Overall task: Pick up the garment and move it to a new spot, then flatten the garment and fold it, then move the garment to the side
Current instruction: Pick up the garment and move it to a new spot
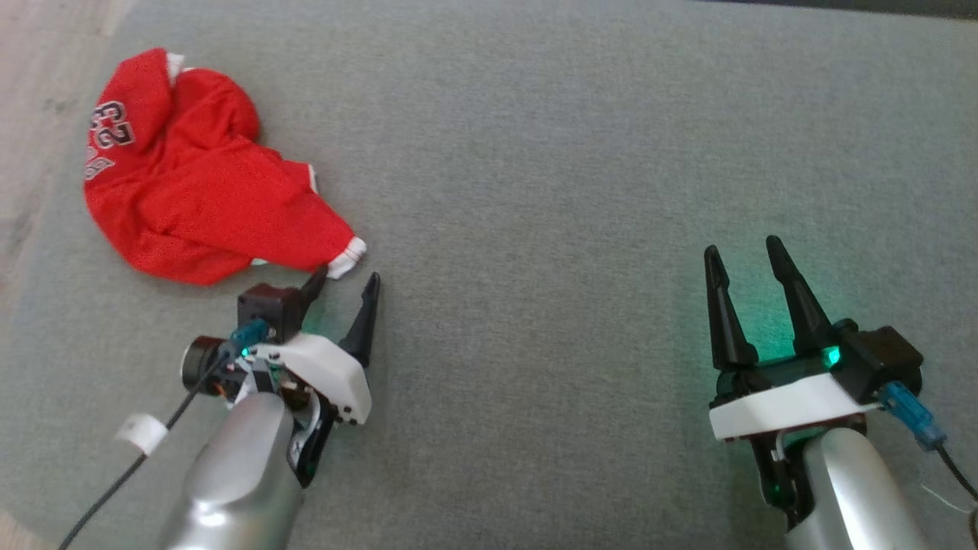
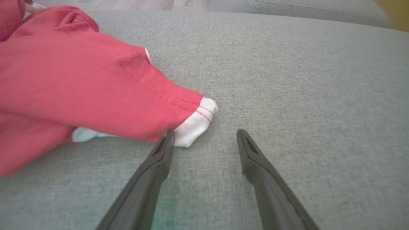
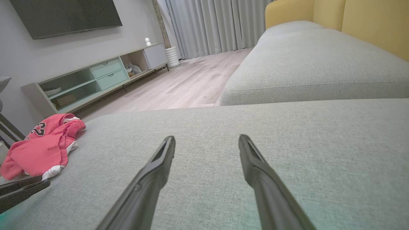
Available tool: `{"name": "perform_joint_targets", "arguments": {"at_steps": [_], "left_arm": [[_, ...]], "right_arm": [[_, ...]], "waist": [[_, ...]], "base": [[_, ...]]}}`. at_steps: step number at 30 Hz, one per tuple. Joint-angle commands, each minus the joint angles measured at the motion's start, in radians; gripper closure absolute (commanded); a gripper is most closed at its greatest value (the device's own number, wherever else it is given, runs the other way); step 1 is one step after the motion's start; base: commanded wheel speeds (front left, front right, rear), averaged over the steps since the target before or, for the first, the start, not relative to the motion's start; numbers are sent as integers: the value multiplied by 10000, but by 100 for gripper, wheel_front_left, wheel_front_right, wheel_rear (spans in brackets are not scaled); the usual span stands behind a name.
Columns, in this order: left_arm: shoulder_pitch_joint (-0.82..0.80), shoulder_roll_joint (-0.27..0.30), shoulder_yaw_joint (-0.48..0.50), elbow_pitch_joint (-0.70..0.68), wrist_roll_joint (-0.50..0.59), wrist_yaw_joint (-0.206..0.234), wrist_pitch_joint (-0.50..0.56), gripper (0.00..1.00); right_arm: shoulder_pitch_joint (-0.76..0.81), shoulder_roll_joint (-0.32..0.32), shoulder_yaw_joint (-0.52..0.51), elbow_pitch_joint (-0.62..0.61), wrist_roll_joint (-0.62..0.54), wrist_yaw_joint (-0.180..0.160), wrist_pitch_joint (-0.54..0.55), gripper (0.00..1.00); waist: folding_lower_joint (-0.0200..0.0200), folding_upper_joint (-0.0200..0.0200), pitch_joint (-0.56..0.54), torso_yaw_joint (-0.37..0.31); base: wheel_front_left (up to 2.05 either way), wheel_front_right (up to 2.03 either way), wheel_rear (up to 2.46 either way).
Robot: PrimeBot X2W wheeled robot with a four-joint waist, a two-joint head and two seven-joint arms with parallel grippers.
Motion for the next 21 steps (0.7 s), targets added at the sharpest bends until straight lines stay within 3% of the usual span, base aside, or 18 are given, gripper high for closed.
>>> {"name": "perform_joint_targets", "arguments": {"at_steps": [1, 12, 14, 21], "left_arm": [[-447, 326, 307, -90, -37, 19, -93, 0], [-1193, 501, 253, 1179, 52, 245, -672, 0], [-1299, 527, 194, 1370, 79, 229, -770, 100], [-1564, 841, 271, 1007, 373, 712, -1956, 100]], "right_arm": [[-266, -16, 248, -340, 15, -7, -108, 0], [-447, -16, 389, -316, 63, -7, -109, 0], [-453, -16, 416, -276, 78, -7, -109, 0], [-398, -16, 440, -116, 225, -7, -109, 0]], "waist": [[-2, 0, 131, -133], [-2, 0, 344, -530], [-2, 0, 294, -608], [-2, 0, -383, -965]], "base": [[0, 0, 0], [0, 0, 0], [0, 0, 0], [0, 0, 0]]}}
